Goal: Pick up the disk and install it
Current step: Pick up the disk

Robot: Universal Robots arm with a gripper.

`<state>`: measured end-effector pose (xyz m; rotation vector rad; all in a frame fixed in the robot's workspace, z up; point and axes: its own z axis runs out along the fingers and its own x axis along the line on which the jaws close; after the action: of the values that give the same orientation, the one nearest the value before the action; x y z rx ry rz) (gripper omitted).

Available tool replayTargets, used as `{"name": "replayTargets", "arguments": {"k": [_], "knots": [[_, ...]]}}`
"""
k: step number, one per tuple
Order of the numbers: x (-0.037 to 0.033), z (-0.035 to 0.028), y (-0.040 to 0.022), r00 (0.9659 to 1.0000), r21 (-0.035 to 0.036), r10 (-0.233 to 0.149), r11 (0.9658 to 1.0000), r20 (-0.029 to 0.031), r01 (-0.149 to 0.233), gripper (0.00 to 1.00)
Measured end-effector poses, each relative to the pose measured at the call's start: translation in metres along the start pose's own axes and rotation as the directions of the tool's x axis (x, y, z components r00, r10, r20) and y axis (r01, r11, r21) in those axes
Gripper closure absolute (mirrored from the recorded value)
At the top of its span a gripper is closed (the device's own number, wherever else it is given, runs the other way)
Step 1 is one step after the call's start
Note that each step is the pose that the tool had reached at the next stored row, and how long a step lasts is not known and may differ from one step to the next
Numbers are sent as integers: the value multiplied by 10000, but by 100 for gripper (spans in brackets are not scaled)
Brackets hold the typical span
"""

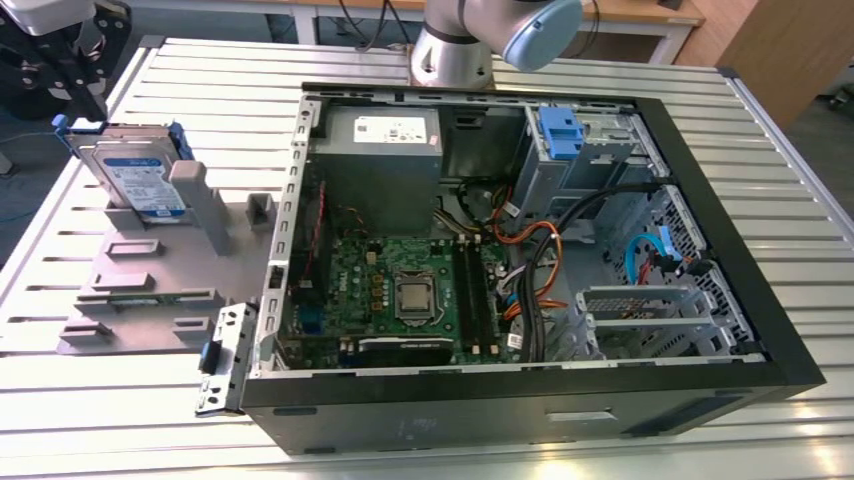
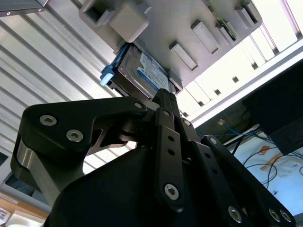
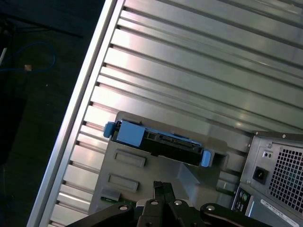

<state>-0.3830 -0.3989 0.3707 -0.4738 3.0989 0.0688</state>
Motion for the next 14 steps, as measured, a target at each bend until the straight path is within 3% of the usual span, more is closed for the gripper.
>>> {"name": "replayTargets", "arguments": {"k": [14], "knots": [[0, 0, 0, 10000, -1, -70, 10000, -4, 70, 89]]}}
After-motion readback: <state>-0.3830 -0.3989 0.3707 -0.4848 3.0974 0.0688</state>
